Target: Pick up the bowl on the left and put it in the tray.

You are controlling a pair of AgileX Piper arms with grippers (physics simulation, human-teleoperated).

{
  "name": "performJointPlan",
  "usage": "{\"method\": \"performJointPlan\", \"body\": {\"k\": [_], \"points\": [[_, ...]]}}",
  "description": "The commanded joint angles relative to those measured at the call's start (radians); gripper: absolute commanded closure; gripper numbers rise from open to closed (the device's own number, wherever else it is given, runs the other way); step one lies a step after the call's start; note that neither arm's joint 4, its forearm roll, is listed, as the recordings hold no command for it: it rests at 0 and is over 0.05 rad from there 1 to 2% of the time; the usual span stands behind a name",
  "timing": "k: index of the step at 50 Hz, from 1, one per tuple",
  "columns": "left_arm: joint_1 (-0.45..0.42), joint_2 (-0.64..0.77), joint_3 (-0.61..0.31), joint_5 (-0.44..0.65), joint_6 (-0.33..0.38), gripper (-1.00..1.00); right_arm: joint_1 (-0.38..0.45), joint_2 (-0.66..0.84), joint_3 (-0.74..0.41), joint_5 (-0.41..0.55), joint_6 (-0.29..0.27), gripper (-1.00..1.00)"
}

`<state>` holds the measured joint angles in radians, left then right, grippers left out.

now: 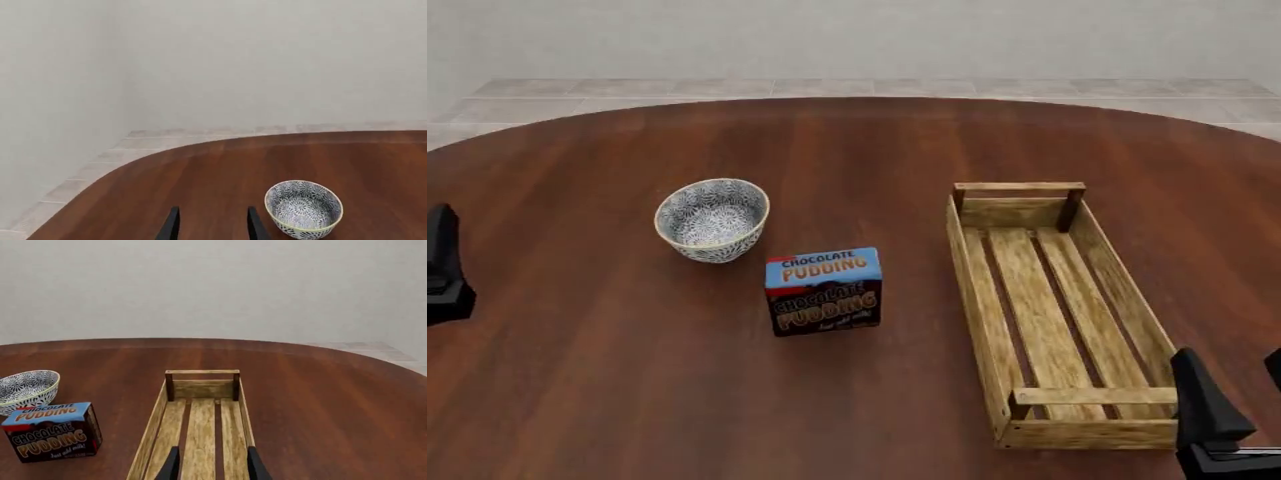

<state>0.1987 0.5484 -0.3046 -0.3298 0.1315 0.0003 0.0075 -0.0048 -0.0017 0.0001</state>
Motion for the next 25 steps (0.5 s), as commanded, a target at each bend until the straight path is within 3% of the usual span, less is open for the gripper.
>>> {"method": "performJointPlan", "body": {"k": [1, 19, 25], "points": [[0.029, 0.124, -0.166, -0.046, 0.063, -1.0, 0.0, 0.001, 0.0, -0.001, 0.0, -1.0], [-0.108, 0.478, -0.46, 0.06, 0.053, -1.0, 0.001, 0.003, 0.002, -0.005, 0.0, -1.0], [-0.172, 0.6, -0.552, 0.108, 0.111, -1.0, 0.001, 0.002, 0.001, -0.003, 0.0, -1.0]]}}
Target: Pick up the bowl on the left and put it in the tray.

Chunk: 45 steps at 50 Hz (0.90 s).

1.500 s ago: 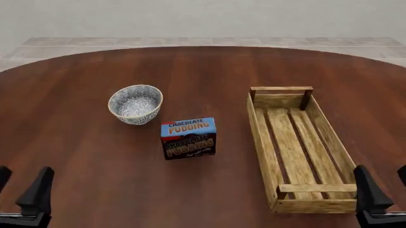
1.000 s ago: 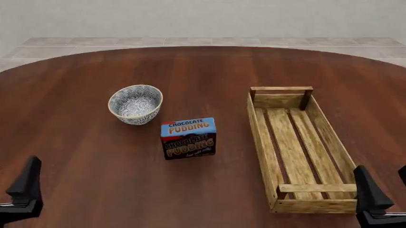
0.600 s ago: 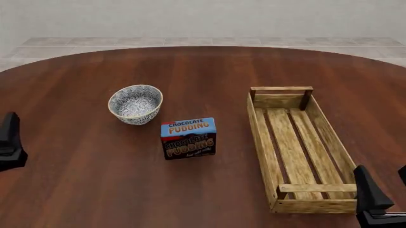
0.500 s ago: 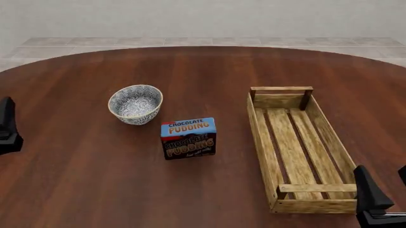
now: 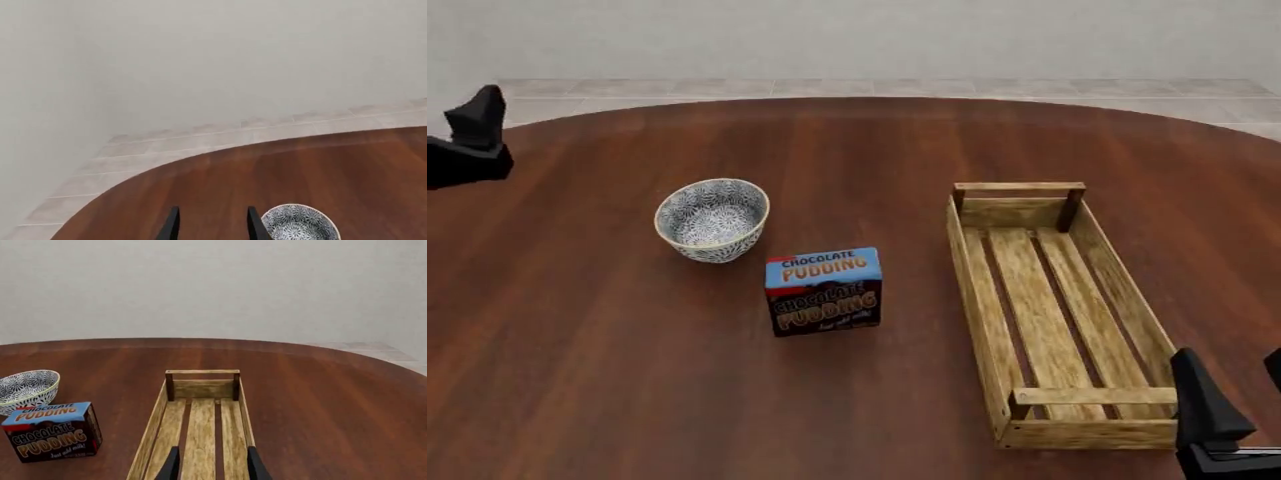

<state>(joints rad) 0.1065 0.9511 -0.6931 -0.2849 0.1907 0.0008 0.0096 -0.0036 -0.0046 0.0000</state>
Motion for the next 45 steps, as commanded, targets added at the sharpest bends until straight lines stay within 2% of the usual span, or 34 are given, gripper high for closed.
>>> {"method": "performJointPlan", "body": {"k": [1, 3, 6, 11, 15, 22, 28, 40, 45], "points": [[-0.08, 0.198, -0.163, 0.063, 0.052, -1.0, 0.0, 0.0, 0.0, -0.001, 0.0, -1.0], [-0.104, 0.273, -0.218, 0.089, 0.076, -1.0, 0.0, 0.001, 0.0, 0.0, 0.0, -1.0], [-0.113, 0.313, -0.258, 0.11, 0.085, -1.0, 0.0, 0.001, 0.0, 0.0, 0.0, -1.0], [-0.142, 0.396, -0.347, 0.179, 0.08, -1.0, 0.0, 0.0, 0.0, 0.0, 0.0, -1.0], [-0.13, 0.49, -0.405, 0.209, 0.095, -1.0, 0.0, 0.001, 0.0, 0.0, 0.0, -1.0], [-0.127, 0.545, -0.44, 0.22, 0.112, -1.0, 0.0, 0.0, 0.0, 0.0, 0.0, -1.0], [-0.11, 0.629, -0.532, 0.288, 0.097, -1.0, 0.0, 0.0, 0.0, 0.0, 0.0, -1.0], [-0.077, 0.708, -0.577, 0.291, 0.116, -1.0, 0.001, 0.0, 0.0, 0.0, 0.0, -1.0], [-0.077, 0.774, -0.656, 0.351, 0.087, -1.0, 0.0, 0.001, 0.0, 0.0, 0.0, -1.0]]}}
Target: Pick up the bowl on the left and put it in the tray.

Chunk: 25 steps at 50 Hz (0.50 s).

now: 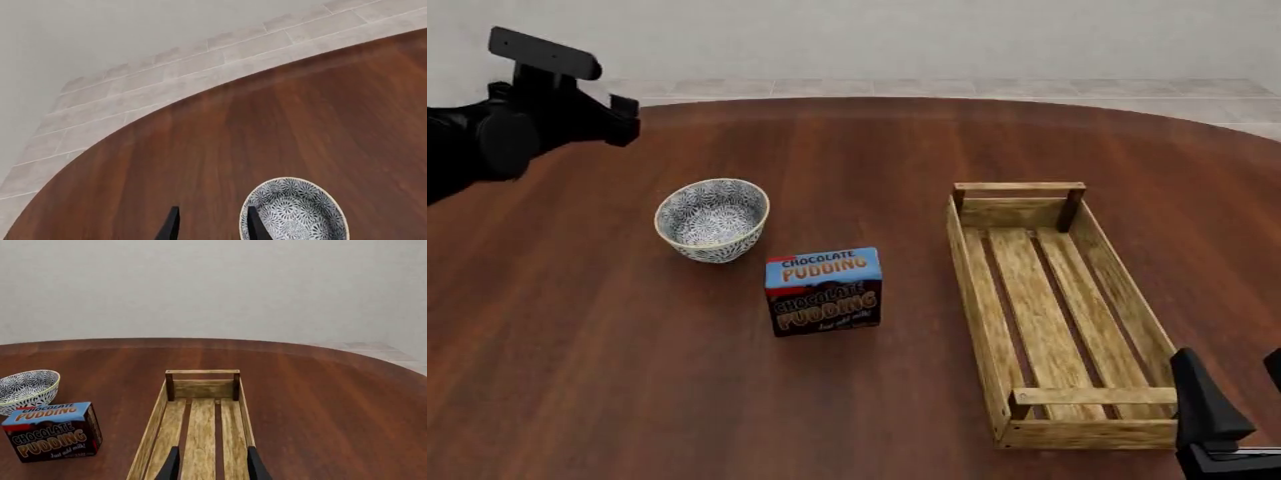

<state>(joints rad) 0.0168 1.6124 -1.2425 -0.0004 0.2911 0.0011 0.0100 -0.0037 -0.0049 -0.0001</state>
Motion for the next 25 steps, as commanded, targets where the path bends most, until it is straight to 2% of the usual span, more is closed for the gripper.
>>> {"method": "performJointPlan", "body": {"k": [1, 6, 17, 18, 25], "points": [[0.013, 0.113, -0.107, 0.066, -0.013, -1.0, 0.0, 0.0, 0.0, 0.0, 0.0, -1.0], [0.008, 0.187, -0.175, 0.115, -0.025, -1.0, 0.0, 0.0, 0.0, 0.0, 0.0, -1.0], [-0.002, 0.252, -0.189, 0.103, -0.001, -1.0, 0.0, 0.0, 0.0, 0.0, 0.0, -1.0], [-0.028, 0.269, -0.2, 0.118, 0.005, -1.0, 0.0, 0.0, 0.0, 0.0, 0.0, -1.0], [-0.019, 0.289, -0.202, 0.111, 0.011, -1.0, 0.0, 0.0, 0.0, 0.0, 0.0, -1.0]]}}
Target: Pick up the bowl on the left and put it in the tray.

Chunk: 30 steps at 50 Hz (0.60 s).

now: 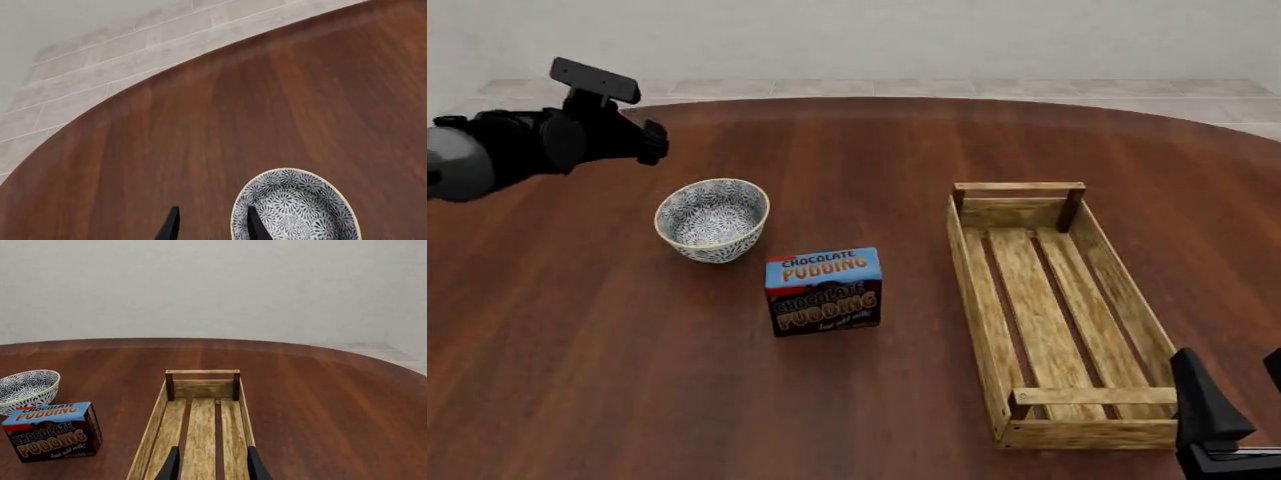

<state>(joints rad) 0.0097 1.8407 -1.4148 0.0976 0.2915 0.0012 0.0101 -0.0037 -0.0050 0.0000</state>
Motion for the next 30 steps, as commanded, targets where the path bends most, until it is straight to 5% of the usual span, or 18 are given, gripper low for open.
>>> {"method": "performJointPlan", "body": {"k": [1, 30], "points": [[-0.012, 0.064, -0.029, 0.011, 0.012, -1.0, 0.0, 0.0, 0.0, 0.0, 0.0, -1.0], [-0.016, 0.128, 0.03, -0.059, 0.013, -1.0, 0.0, 0.0, 0.0, 0.0, 0.0, -1.0]]}}
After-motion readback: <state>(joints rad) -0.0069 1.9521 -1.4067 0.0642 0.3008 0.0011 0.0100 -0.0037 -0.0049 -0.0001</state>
